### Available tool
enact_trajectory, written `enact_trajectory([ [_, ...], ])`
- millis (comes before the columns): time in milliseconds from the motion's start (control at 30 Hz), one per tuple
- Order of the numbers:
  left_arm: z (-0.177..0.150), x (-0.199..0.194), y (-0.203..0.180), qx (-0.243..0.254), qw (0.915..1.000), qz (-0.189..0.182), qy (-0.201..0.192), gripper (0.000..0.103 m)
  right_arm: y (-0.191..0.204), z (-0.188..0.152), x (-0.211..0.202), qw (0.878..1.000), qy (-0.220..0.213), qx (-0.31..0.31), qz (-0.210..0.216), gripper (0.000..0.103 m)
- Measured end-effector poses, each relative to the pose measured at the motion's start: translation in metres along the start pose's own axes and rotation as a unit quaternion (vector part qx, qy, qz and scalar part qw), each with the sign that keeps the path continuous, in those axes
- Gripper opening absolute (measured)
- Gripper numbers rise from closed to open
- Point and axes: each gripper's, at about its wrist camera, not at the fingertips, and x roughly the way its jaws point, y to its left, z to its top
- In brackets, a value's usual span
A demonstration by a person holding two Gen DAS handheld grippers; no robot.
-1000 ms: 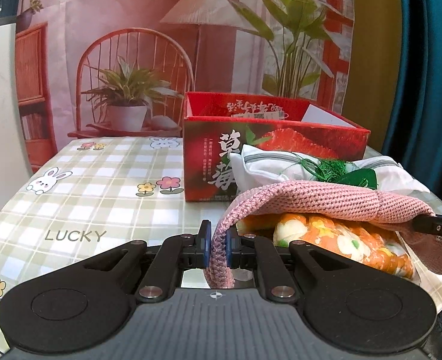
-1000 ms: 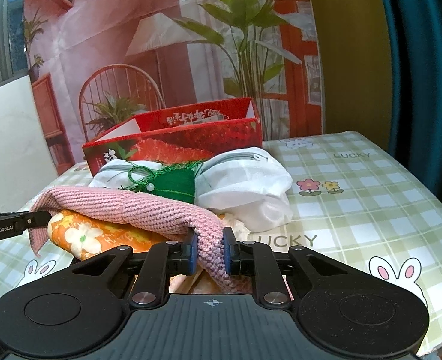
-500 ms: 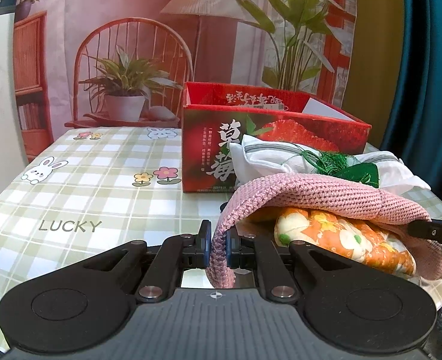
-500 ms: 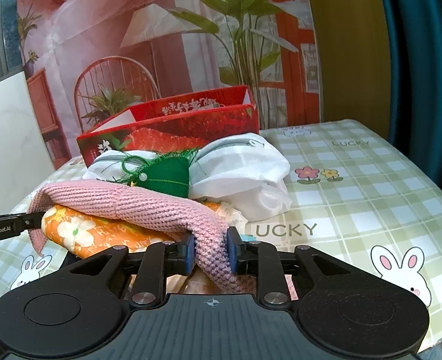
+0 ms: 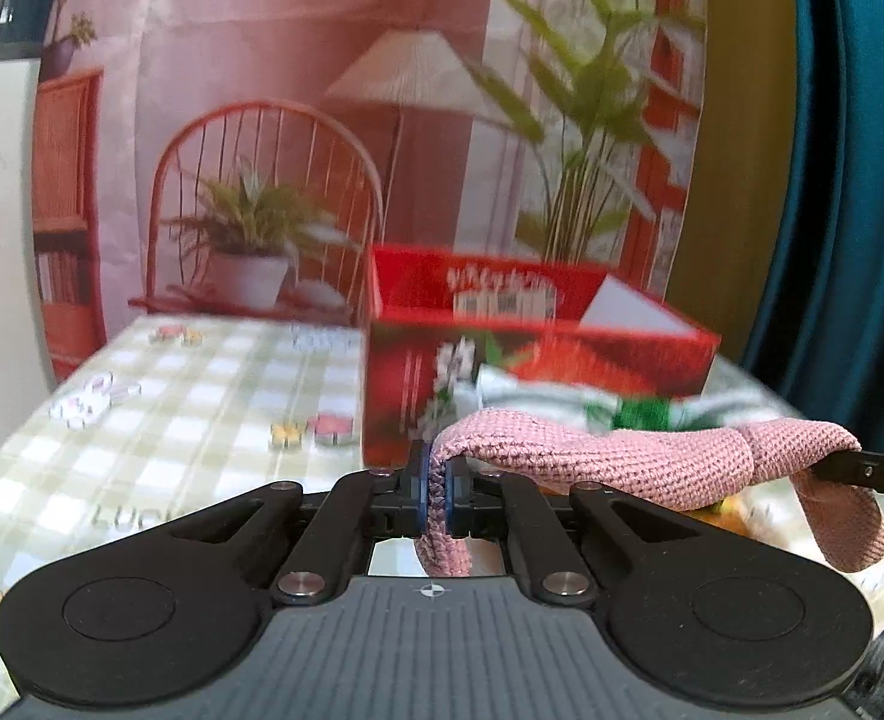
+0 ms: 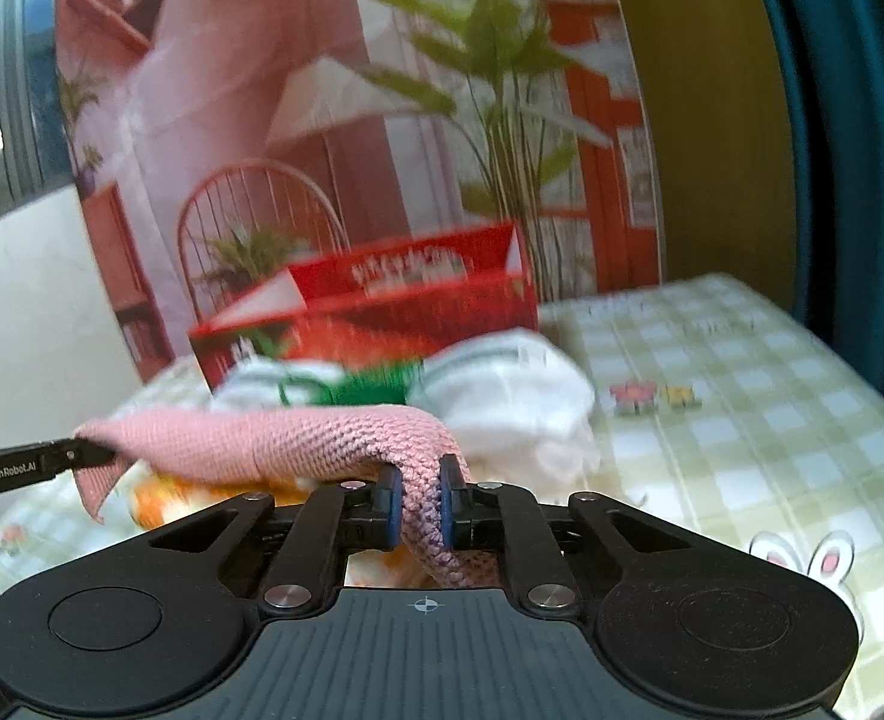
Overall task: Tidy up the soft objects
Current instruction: 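Lift the pink knitted towel with the left tool, then carry the pink towel into the red box and open the left tool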
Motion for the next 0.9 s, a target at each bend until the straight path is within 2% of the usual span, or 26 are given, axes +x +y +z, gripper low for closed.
enact_trajectory([
  [167,0.028,-0.007,-0.005,0.019,0.9992,-0.004,-0.034,0.006,0.003,0.028,-0.009,0.999,-0.031,-0.007,0.014,0.011],
  [467,0.074,0.014,-0.001,-0.012,0.9992,-0.024,-0.030,0.006,0.006,0.085,0.007,0.998,-0.053,-0.010,0.043,0.011],
  [567,0.089,0.027,0.002,-0.020,0.9990,-0.033,-0.024,0.006,0.004,0.105,0.020,0.997,-0.056,-0.001,0.054,0.011],
  [733,0.109,0.058,0.004,-0.012,0.9995,-0.025,-0.018,0.006,0.002,0.130,0.051,0.997,-0.060,-0.006,0.054,0.011],
  [900,0.129,0.095,0.003,-0.003,0.9999,-0.015,-0.005,0.006,-0.005,0.146,0.098,0.998,-0.040,-0.003,0.044,0.011],
])
